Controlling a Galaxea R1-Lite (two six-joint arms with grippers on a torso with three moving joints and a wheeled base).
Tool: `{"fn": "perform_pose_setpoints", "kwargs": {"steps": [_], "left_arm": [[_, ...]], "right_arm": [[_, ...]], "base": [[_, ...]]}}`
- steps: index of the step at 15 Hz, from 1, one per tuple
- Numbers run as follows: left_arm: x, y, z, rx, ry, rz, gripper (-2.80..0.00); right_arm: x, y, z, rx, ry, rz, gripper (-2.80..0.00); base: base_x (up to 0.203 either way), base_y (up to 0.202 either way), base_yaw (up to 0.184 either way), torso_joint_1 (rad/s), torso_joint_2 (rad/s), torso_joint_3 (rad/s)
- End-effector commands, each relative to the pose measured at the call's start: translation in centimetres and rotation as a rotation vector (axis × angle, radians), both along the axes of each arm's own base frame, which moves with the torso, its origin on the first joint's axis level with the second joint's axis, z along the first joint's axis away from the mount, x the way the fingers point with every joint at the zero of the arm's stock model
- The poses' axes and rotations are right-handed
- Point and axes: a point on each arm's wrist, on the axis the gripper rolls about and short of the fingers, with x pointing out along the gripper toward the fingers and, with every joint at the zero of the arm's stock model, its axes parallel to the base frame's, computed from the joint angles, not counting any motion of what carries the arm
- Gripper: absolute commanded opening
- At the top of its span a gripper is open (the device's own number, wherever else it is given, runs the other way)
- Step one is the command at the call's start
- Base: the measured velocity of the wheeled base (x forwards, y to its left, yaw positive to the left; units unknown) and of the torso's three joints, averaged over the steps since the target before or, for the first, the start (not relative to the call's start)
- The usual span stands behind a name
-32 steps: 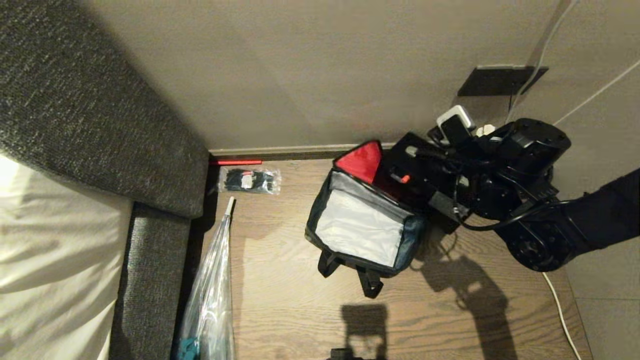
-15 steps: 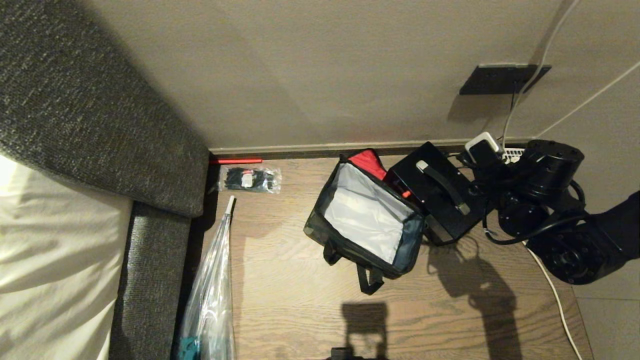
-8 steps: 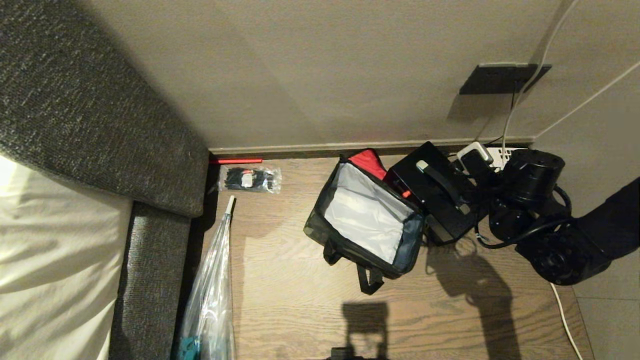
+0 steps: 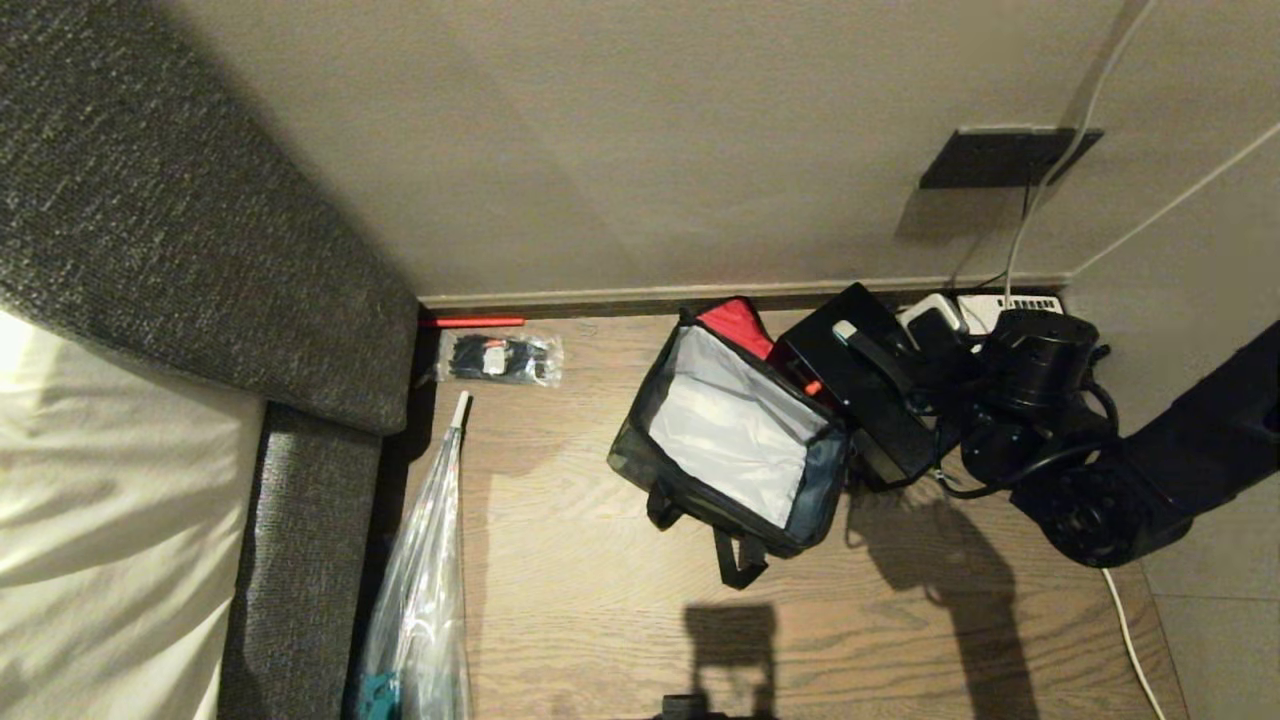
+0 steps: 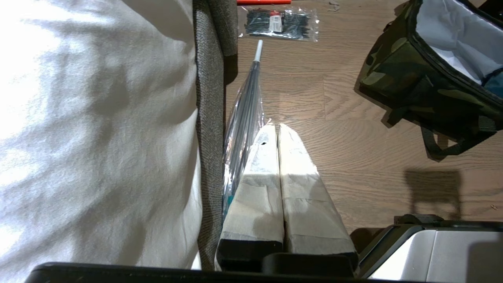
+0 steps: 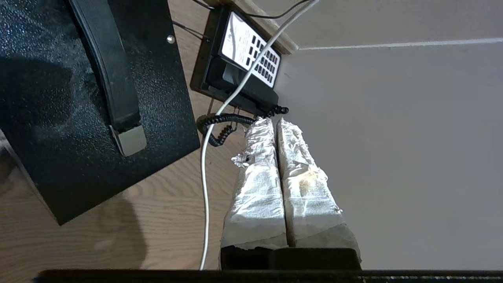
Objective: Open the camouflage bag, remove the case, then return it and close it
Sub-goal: Grip the handle again
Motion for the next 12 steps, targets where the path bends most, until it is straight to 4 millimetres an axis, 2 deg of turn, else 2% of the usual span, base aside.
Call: {"fn": "perform_pose_setpoints", "kwargs": {"steps": [1, 12], "left_arm": [[0.0, 0.0, 0.0, 0.000, 0.002, 0.000, -2.80], [0.0, 0.0, 0.0, 0.000, 0.001, 0.000, -2.80]], "right_arm": [[0.3, 0.1, -0.5, -0.006, 0.008, -0.005, -2.80], [0.5, 0.2, -1.5, -0.004, 0.031, -0.005, -2.80]], "base": [[0.000, 0.000, 0.000, 0.000, 0.00, 0.000], [0.000, 0.000, 0.000, 0.000, 0.00, 0.000]]}}
